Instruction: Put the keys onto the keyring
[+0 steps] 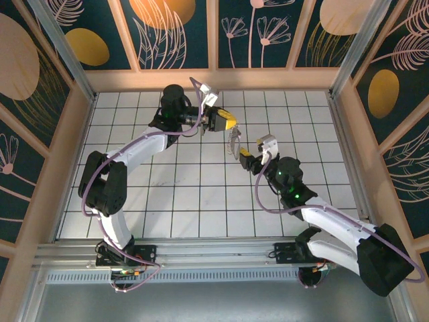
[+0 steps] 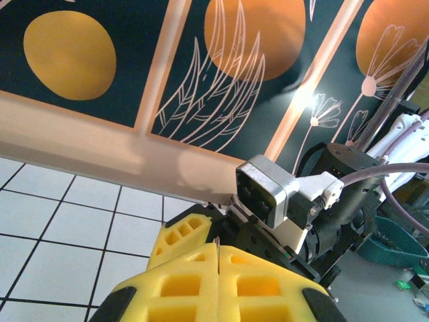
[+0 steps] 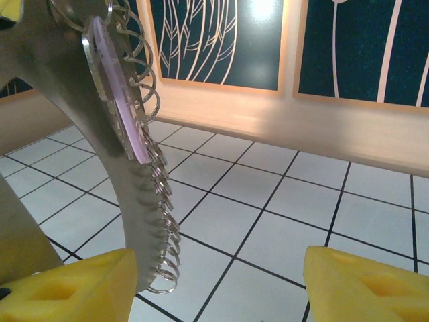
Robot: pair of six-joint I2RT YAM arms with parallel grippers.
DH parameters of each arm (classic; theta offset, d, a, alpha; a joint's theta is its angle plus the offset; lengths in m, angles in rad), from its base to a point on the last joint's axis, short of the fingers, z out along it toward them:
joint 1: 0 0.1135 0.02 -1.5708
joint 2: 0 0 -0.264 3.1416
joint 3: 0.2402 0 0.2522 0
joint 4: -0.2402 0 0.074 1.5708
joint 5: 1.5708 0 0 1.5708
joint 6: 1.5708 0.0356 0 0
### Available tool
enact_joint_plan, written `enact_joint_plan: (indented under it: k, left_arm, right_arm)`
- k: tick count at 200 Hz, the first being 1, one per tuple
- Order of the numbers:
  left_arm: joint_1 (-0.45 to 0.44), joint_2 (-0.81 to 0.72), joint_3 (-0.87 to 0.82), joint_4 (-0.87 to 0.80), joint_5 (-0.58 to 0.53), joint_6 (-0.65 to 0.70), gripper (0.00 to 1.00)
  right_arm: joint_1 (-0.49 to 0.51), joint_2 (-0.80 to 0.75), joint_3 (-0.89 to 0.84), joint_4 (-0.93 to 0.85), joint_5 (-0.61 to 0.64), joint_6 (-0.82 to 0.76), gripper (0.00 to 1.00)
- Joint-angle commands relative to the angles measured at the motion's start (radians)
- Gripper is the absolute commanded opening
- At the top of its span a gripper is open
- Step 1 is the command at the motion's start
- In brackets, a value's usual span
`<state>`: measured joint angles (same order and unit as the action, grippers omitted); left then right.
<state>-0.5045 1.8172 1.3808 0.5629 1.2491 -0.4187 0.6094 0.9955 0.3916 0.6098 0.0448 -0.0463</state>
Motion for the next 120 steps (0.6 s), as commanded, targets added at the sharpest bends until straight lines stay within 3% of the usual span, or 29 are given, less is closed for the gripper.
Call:
enact_joint_plan:
  k: [1, 120]
  left_arm:
    - [-0.009, -0.011, 0.034, 0.013, 0.023, 0.018, 0.0]
    - [-0.014, -0.004, 0.04, 0.011, 0.021, 0.015, 0.0]
  right_arm:
    - [0.0, 0.0, 0.029, 0.045, -0.02, 0.008, 0.67]
    - [0.023, 0.119, 0.16, 0.1, 0.005, -0.047, 0.67]
